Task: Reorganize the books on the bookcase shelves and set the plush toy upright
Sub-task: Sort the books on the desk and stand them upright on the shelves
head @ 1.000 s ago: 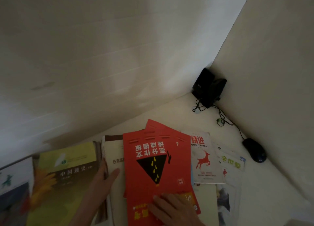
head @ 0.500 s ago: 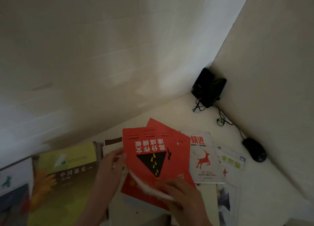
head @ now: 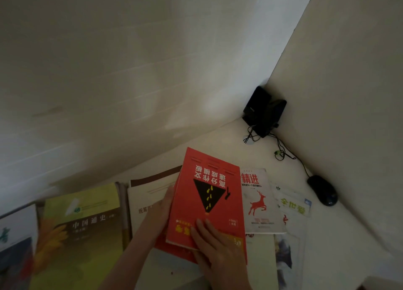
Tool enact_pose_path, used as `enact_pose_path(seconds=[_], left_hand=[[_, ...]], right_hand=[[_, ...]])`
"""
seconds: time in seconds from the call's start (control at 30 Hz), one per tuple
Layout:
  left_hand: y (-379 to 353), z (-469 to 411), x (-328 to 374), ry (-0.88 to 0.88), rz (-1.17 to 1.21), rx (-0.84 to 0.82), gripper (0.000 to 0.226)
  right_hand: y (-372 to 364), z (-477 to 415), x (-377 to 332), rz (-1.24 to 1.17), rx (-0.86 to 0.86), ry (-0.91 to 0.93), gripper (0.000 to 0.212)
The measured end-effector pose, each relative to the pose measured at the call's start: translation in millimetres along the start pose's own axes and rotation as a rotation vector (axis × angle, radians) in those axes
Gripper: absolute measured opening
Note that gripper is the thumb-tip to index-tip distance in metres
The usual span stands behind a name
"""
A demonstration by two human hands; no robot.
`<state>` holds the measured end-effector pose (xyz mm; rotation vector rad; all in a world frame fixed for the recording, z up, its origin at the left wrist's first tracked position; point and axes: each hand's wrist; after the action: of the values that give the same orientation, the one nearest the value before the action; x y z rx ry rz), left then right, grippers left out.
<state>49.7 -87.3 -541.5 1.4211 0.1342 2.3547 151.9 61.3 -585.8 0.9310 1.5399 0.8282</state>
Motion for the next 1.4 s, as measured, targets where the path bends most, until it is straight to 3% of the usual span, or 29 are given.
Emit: enact_pose_path(seconds=[0.1, 0.23, 0.37, 0.43, 0.57, 0.7, 0.8, 0.93, 1.03, 1.07, 1.13, 1.2, 1.27, 1.33, 1.4], left_hand=[[-1, 0, -4, -0.031, 0.001, -0.026, 0.046], [7, 7, -3, -0.137, -0.022, -0.071, 0.049], [8, 15, 29, -0.343, -0.028, -0.131, 0.032], [13, 21, 54, -0.470, -0.071, -0.200, 0.037], [33, 22, 98, -0.638, -0.189, -0.322, 0.028], [40, 16, 131, -0.720, -0.322, -0.383, 0.026], [55, 5, 155, -0.803, -0.354, -0.316, 0.017], [103, -9, 162, -0.848, 0.255, 0.110, 0.024], [91, 7, 119, -0.791, 0.274, 0.123, 0.031], [82, 15, 110, -0.795, 0.217, 0.174, 0.036], [78, 22, 97, -0.922, 0.153, 0.349, 0.080], [94, 20, 85, -0.942, 0.216, 0.513, 0.104], [99, 18, 72, -0.821, 0.325, 0.509, 0.114], [86, 18, 55, -0.657, 0.449, 0.313, 0.127], [70, 23, 41, -0.588, 0.415, 0.183, 0.121]], right_hand=[[5, 2, -6, 0.003, -0.094, 0.033, 0.048], [26, -37, 7, -0.150, -0.046, 0.062, 0.036], [76, -124, 34, 0.035, -0.291, 0.235, 0.106], [108, -161, 21, 0.157, -0.420, 0.321, 0.114], [173, -202, -21, 0.376, -0.435, 0.453, 0.065], [199, -205, -33, 0.426, -0.567, 0.271, 0.052], [203, -202, -17, 0.243, -0.474, 0.158, 0.044], [191, -187, 21, -0.445, -0.397, -0.212, 0.040], [173, -173, 35, -0.872, -0.246, -0.339, 0.047], [166, -169, 33, -0.962, -0.241, -0.363, 0.048], [154, -161, 27, -1.042, -0.253, -0.377, 0.049], [141, -154, 21, -1.106, -0.248, -0.377, 0.049], [130, -147, 16, -1.217, -0.225, -0.377, 0.048], [119, -142, 10, -1.339, -0.210, -0.395, 0.057], [107, -139, 3, -1.413, -0.198, -0.446, 0.069]])
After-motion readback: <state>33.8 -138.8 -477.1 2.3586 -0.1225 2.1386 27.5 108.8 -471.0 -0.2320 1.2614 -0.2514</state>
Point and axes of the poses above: each hand's wrist, its own z-axis away from the middle knuckle, its own y-axis out of the back of the hand, x = y × z, and after that the axes turned 14 degrees about -y, right-handed
